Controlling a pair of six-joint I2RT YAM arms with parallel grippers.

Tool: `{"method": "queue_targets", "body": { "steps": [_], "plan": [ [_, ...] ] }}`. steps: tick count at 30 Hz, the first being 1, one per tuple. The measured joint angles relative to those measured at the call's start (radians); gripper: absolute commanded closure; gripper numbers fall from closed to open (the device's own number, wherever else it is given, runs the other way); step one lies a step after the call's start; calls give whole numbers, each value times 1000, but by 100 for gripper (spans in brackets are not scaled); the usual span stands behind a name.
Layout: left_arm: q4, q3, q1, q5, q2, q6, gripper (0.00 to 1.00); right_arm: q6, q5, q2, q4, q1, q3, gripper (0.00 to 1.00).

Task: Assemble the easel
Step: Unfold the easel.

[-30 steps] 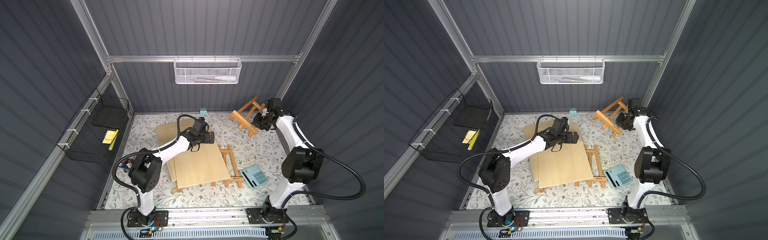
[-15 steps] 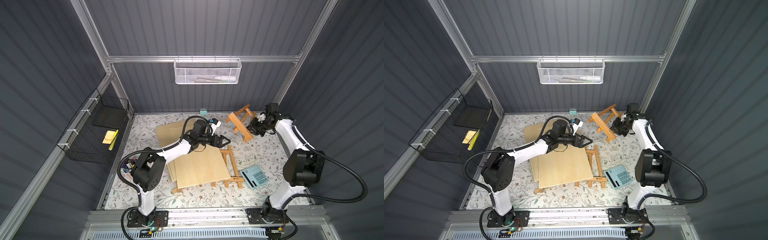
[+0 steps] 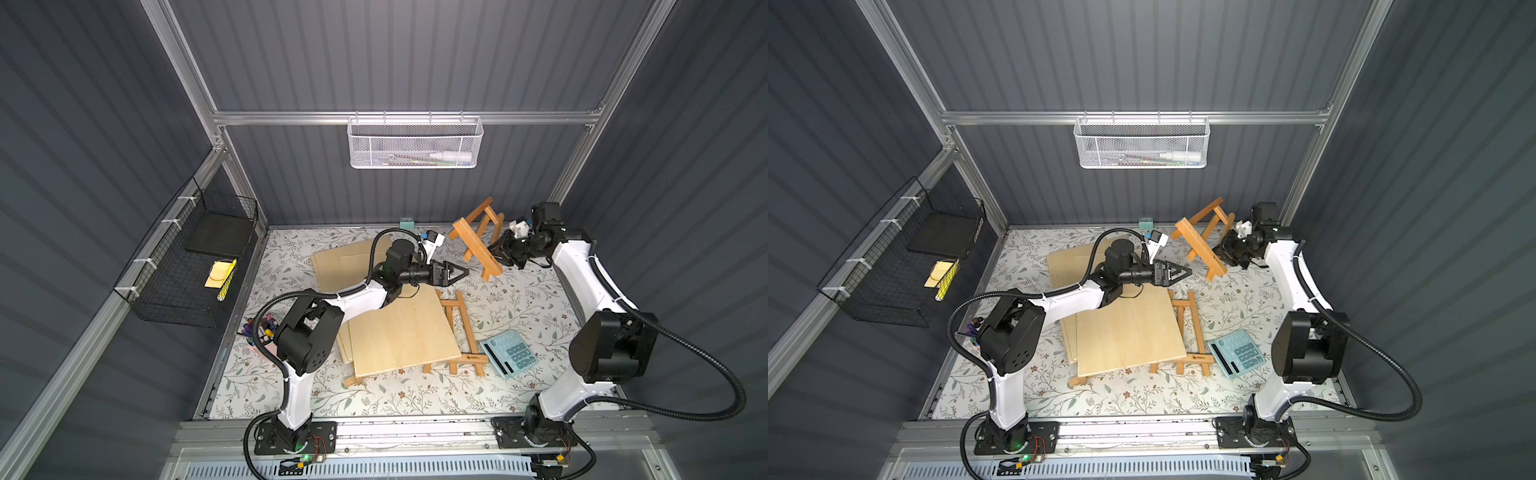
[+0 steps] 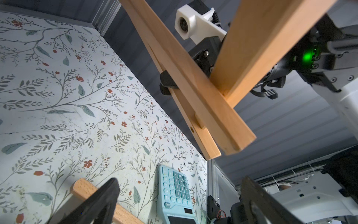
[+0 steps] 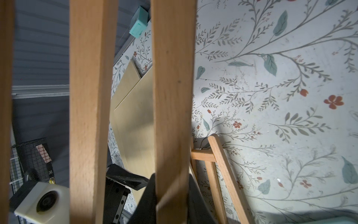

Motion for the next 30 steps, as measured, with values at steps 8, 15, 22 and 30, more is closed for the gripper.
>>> {"method": "queue_targets", "body": {
  "steps": [8, 15, 22, 30],
  "plan": [
    [100, 0, 0, 12, 18, -79, 0, -9, -18, 0, -3, 30, -21, 97],
    [135, -13, 17, -30, 18, -130, 1, -23, -21, -17, -12, 29, -24, 97],
    [81, -38, 64, -135, 27, -153, 4, -43, -27, -105, -37, 29, -24, 96],
    [-75, 87, 85, -234, 104, -118, 3, -97, -67, -182, -106, 29, -24, 96]
  ]
}}
